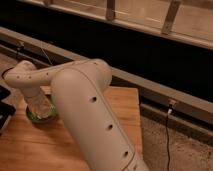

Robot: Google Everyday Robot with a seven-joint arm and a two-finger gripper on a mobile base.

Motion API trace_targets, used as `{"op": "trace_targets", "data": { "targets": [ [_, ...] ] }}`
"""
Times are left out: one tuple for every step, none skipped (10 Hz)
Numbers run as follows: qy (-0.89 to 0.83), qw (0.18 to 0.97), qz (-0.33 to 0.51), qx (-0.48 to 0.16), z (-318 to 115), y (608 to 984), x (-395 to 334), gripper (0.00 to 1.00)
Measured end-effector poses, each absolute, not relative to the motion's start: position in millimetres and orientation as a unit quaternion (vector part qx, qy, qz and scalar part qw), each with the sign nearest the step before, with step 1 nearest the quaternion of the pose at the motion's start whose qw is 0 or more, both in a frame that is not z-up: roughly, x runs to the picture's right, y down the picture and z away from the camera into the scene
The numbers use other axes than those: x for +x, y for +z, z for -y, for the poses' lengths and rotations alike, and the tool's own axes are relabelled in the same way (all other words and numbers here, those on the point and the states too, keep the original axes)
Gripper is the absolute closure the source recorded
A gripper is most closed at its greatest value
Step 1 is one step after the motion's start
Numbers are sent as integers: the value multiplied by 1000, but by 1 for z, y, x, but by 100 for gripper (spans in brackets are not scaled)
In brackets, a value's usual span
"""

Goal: Place the bottle in the ceramic bowl

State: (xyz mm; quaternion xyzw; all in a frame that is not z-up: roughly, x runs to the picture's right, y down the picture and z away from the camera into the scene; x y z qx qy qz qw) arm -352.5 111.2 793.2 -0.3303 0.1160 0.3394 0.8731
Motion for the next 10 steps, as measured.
{"op": "trace_targets", "data": {
  "targets": [
    [339,873,-116,-330,-111,793,-352,40],
    [340,873,-116,-330,-111,794,-351,28],
    [341,872,-117,-330,-110,794,-350,22],
    [341,872,-117,-330,-110,794,-350,20],
    [341,872,-117,-330,-110,794,-350,20],
    [341,872,-117,-330,-111,794,-351,20],
    [341,872,-116,-330,-111,794,-351,20],
    [341,873,-116,-330,-111,794,-351,20],
    [341,873,-116,-330,-111,794,-351,20],
    [340,873,-116,-330,-111,794,-351,20]
  ]
}}
